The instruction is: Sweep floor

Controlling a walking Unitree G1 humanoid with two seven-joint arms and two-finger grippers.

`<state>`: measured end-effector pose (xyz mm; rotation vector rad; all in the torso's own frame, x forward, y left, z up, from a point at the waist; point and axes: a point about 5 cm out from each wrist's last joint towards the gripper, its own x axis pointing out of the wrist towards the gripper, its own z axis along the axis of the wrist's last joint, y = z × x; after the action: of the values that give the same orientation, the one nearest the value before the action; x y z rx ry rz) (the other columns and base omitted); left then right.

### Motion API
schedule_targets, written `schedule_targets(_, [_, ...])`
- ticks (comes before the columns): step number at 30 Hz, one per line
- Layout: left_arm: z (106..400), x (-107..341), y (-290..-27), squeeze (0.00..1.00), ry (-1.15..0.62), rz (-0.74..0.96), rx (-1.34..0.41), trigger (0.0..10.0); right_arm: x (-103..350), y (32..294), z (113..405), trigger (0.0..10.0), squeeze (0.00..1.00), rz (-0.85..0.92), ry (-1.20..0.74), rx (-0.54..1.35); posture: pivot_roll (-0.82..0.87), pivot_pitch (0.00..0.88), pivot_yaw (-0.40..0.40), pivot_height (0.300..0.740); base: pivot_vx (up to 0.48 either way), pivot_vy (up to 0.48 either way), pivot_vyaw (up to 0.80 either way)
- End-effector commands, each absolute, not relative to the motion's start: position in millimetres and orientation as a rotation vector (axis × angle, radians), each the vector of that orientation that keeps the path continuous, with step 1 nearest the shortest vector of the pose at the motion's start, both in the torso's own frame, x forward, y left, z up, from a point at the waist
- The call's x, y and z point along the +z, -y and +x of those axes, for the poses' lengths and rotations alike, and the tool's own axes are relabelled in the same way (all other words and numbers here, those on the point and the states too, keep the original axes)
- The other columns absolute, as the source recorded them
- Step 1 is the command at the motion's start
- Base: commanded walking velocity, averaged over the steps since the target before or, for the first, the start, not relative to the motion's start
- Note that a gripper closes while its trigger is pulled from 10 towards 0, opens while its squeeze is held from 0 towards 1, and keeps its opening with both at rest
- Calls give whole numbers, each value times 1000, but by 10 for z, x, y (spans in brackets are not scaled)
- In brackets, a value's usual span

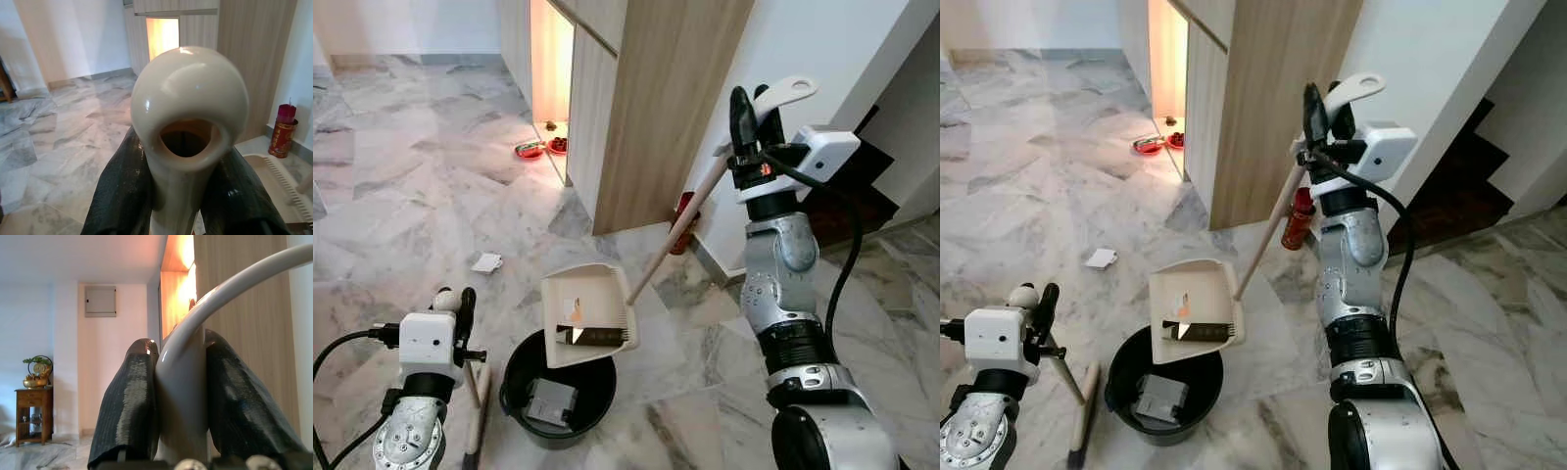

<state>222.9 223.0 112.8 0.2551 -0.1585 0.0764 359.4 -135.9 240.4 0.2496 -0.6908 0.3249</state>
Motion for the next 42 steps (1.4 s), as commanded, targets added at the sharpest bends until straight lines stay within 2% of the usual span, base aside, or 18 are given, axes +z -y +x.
schedule_targets(1, [2278,1208,-2150,0,207,248,46,10000,2581,1373,3529,10000,0,258,790,336,160,0,-158,740,0,0,0])
schedule_targets(4, [2286,1212,-2148,0,209,246,44,10000,2583,1280,3494,10000,0,225,798,383,157,0,-158,740,0,0,0])
schedule_targets(6, [2291,1212,-2135,0,209,262,31,10000,2554,1086,3411,10000,0,187,801,487,158,5,-161,740,0,0,0])
schedule_targets(10, [2281,1201,-2122,0,207,258,30,10000,2542,997,3359,10000,0,189,805,538,159,6,-163,740,0,0,0])
schedule_targets(18, [2277,1204,-2127,0,207,263,31,10000,2549,889,3270,10000,0,149,826,609,158,6,-163,740,0,0,0])
schedule_targets(23, [2289,1210,-2114,0,210,272,20,10000,2551,771,3161,10000,0,40,883,661,162,4,-164,740,0,0,0])
schedule_targets(34, [2301,1223,-2129,0,216,277,22,10000,2543,712,3048,10000,0,33,912,676,166,8,-167,740,0,0,0])
schedule_targets(42, [2319,1229,-2131,0,219,285,16,10000,2500,604,2926,10000,0,16,911,780,169,18,-170,740,0,0,0])
